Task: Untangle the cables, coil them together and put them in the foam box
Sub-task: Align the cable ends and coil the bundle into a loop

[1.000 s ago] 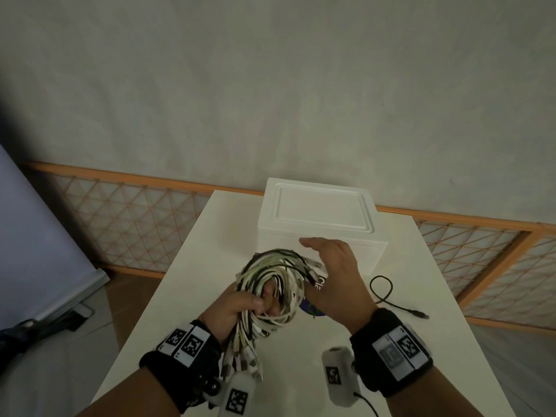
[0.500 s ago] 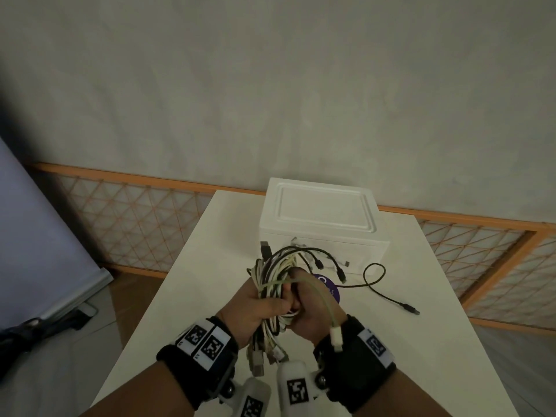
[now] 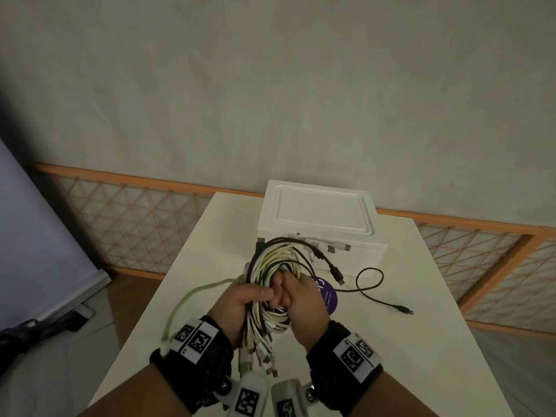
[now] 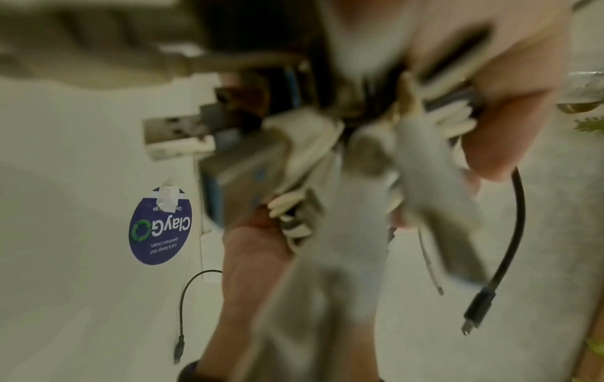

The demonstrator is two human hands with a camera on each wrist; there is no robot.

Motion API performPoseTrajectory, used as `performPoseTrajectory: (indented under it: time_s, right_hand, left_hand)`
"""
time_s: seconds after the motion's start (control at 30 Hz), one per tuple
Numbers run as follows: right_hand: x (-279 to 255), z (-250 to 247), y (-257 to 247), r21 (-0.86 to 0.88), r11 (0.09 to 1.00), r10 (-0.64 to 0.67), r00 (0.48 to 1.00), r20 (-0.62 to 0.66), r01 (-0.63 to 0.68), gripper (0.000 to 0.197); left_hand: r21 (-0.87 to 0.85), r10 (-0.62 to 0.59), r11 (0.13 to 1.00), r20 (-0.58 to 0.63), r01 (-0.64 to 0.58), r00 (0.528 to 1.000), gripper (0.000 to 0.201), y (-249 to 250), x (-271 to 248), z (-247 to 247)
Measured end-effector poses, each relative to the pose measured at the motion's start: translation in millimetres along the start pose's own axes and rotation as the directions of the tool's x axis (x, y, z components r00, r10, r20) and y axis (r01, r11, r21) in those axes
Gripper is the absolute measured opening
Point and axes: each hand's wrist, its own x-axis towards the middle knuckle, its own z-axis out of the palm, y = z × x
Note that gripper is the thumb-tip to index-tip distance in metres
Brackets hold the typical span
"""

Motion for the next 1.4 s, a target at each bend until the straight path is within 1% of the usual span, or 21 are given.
performPoseTrajectory:
  time_s: [0.03,0.07,0.13,0.17,0.23,0.27,0.3,0.37,0.47,0.53,0.6,0.67,0.73,0.8,0.87,0.9,1.0,1.03,1.1,1.23,1.4]
  right_hand:
    - [5,-4,5,0.016,0.999,-0.035,0.999,0.038,0.035,0.017]
    - [8,-9,2,0.001,1.000,-0.011,0.983,0.181,0.011,0.008]
    - [14,-23,6,-0.251,0.952,-0.137,0.976,0.167,0.177,0.008]
    - [13,-22,8,-0.259,0.948,-0.143,0.974,0.175,0.186,0.007]
    - [10,-17,6,-0.121,0.988,-0.073,0.981,0.182,0.096,0.014]
    - [8,-14,4,-0.167,0.983,-0.076,0.997,0.018,0.078,0.026]
    - [4,-11,-1,-0.126,0.989,0.084,0.996,0.016,-0.081,0.035]
    - [2,-13,-1,-0.184,0.967,0.202,0.972,0.124,-0.178,0.043]
    - [0,-17,-2,-0.299,0.922,0.305,0.936,0.176,-0.245,0.021]
    - [0,-29,2,-0.401,0.872,0.366,0.918,0.155,-0.280,0.039]
    - [-5,-35,2,-0.607,0.781,0.243,0.967,0.078,-0.147,0.052]
    - [-9,-33,-3,-0.806,0.581,-0.066,0.994,0.092,0.113,0.045]
    - [-8,-30,-6,-0.845,0.426,-0.321,0.927,0.195,0.325,0.037]
    - [-3,-26,-11,-0.836,0.304,-0.453,0.841,0.295,0.456,0.040]
    - [-3,-20,-20,-0.784,0.337,-0.524,0.796,0.304,0.521,0.037]
    - [-4,-17,-23,-0.755,0.304,-0.556,0.752,0.355,0.581,0.034]
    - [4,-18,-13,-0.600,-0.147,-0.555,0.436,0.708,0.787,0.032]
    - [9,-21,-10,-0.573,-0.215,-0.498,0.416,0.761,0.791,0.037]
    - [16,-21,-13,-0.575,-0.304,-0.419,0.435,0.797,0.760,0.048]
    - [21,-15,-28,-0.494,-0.474,-0.263,0.418,0.869,0.729,0.049]
    - [35,-24,-33,-0.427,-0.495,-0.089,0.445,0.891,0.756,0.040]
  left_hand:
    - [-0.002,-0.022,1.000,-0.031,0.022,0.999,0.046,1,1,1]
    - [-0.008,-0.042,0.999,-0.058,0.042,0.997,0.048,1,1,0]
    - [-0.038,-0.093,0.995,-0.078,0.090,0.993,0.048,2,3,-2]
    - [-0.028,-0.124,0.992,-0.078,0.123,0.989,0.045,3,3,-4]
    - [0.099,-0.160,0.981,-0.085,0.168,0.983,0.032,5,4,-7]
    - [0.158,-0.166,0.971,-0.084,0.177,0.983,0.024,5,5,-7]
    - [0.184,-0.172,0.965,-0.082,0.185,0.982,0.019,5,5,-7]
    - [0.193,-0.194,0.958,-0.118,0.214,0.974,0.020,1,6,-9]
    - [0.208,-0.179,0.952,-0.208,0.223,0.962,0.023,2,10,-15]
    - [0.200,-0.140,0.960,-0.269,0.198,0.953,0.023,8,13,-23]
    - [0.190,-0.097,0.967,-0.336,0.168,0.937,0.031,13,16,-34]
    - [0.186,-0.101,0.966,-0.359,0.177,0.928,0.032,14,16,-40]
    - [0.193,-0.137,0.958,-0.341,0.212,0.930,0.025,11,15,-40]
    - [0.200,-0.170,0.949,-0.327,0.243,0.930,0.023,6,13,-39]
    - [0.185,-0.175,0.953,-0.310,0.240,0.934,0.019,1,13,-37]
    - [0.159,-0.183,0.958,-0.297,0.237,0.937,0.012,0,12,-36]
    - [0.139,-0.213,0.958,-0.248,0.252,0.945,0.022,1,11,-35]
    - [0.188,-0.215,0.947,-0.237,0.262,0.947,0.019,2,10,-33]
    - [0.336,-0.226,0.893,-0.238,0.298,0.945,0.014,4,9,-29]
    - [0.580,-0.236,0.747,-0.227,0.326,0.945,0.009,7,6,-24]
    - [0.715,-0.322,0.606,-0.180,0.348,0.930,0.025,9,4,-30]
